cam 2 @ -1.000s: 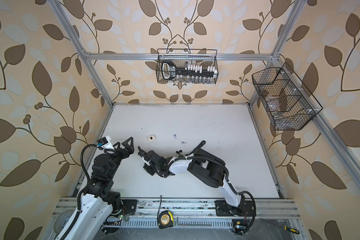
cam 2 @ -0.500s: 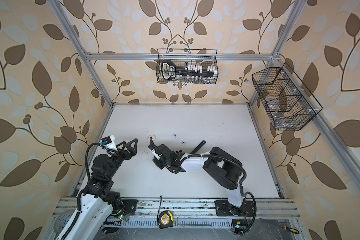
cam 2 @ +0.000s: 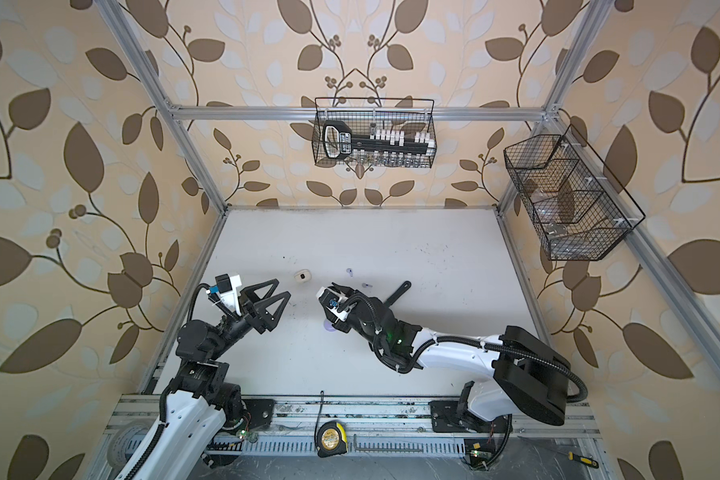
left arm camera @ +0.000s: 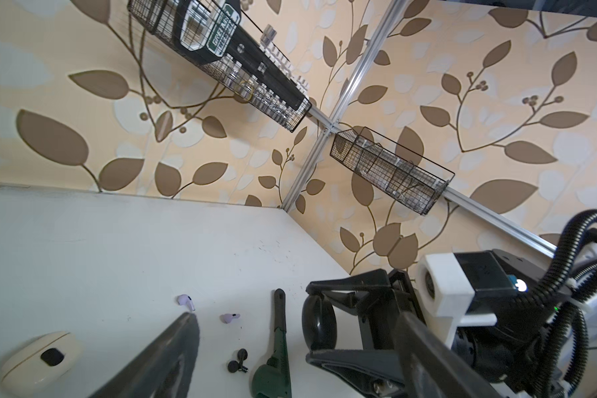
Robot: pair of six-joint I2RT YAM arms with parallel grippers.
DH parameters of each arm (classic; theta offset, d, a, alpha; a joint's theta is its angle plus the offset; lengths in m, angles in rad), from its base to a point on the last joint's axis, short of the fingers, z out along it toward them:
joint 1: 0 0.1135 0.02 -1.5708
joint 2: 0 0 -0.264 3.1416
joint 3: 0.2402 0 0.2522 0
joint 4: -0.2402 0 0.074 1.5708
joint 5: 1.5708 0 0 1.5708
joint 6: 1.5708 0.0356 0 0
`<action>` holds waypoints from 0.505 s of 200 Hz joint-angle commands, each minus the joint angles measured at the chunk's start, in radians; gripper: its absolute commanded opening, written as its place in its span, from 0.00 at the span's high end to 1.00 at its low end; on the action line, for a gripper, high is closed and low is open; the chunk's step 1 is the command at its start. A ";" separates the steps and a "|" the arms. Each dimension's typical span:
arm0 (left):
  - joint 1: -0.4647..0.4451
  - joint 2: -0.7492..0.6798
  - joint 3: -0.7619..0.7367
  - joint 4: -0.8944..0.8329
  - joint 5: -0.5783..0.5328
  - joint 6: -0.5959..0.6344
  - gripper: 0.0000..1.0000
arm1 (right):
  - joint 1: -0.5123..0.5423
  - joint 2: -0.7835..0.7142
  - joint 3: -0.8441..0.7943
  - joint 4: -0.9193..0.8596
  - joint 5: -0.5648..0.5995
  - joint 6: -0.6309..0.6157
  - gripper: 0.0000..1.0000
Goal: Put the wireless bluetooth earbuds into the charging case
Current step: 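Lift the black case toward the left gripper while the left gripper approaches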
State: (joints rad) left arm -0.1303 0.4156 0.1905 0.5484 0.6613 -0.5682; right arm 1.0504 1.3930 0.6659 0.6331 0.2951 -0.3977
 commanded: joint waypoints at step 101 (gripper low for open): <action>-0.326 0.198 0.125 -0.066 0.139 0.270 0.25 | 0.121 -0.193 -0.092 0.045 0.125 -0.413 0.87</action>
State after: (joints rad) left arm -0.4446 0.6178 0.2630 0.5228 0.7891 -0.4034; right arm 1.1381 1.1995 0.5873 0.6704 0.3870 -0.7490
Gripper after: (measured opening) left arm 0.763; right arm 0.489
